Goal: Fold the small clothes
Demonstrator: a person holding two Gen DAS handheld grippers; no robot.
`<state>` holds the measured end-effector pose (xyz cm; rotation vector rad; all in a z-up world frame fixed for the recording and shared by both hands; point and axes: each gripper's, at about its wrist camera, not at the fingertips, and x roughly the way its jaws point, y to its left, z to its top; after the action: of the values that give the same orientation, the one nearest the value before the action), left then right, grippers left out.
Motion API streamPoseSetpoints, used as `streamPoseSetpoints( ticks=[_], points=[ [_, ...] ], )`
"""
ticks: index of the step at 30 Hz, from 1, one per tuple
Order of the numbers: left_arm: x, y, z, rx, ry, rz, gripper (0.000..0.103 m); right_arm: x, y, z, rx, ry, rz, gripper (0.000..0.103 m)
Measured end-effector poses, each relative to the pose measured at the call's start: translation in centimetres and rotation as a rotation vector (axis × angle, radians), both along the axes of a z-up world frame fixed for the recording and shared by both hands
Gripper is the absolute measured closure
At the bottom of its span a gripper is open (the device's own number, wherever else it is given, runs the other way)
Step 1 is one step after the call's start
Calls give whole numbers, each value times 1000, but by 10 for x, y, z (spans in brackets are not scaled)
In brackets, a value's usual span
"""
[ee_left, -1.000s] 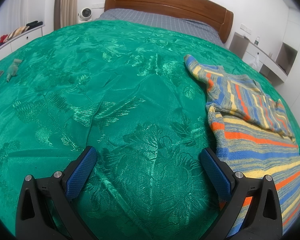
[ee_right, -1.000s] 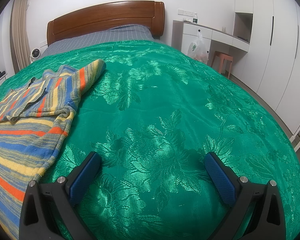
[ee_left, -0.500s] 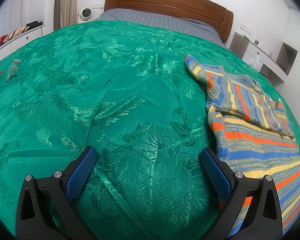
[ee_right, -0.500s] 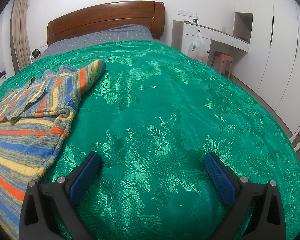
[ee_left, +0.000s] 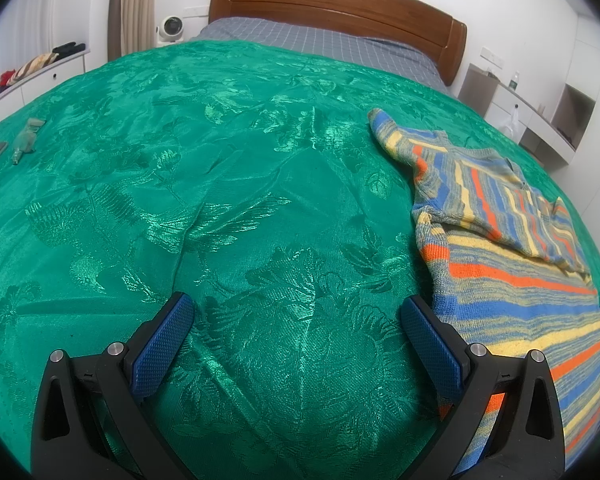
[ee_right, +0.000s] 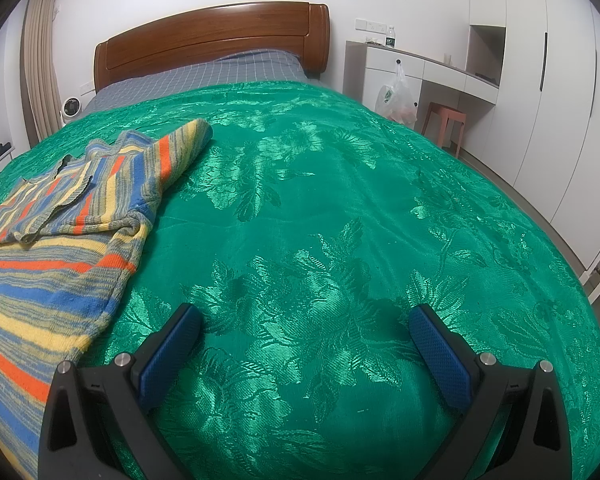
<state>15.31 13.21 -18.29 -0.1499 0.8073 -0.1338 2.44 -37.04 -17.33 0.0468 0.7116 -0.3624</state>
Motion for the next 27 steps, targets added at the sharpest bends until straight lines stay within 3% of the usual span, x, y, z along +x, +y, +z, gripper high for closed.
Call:
streamPoseSetpoints(
  ticks=[27],
  points=[
    [1, -3, -1, 4, 0, 1, 0, -1, 0, 0, -1, -2, 0, 0]
  ],
)
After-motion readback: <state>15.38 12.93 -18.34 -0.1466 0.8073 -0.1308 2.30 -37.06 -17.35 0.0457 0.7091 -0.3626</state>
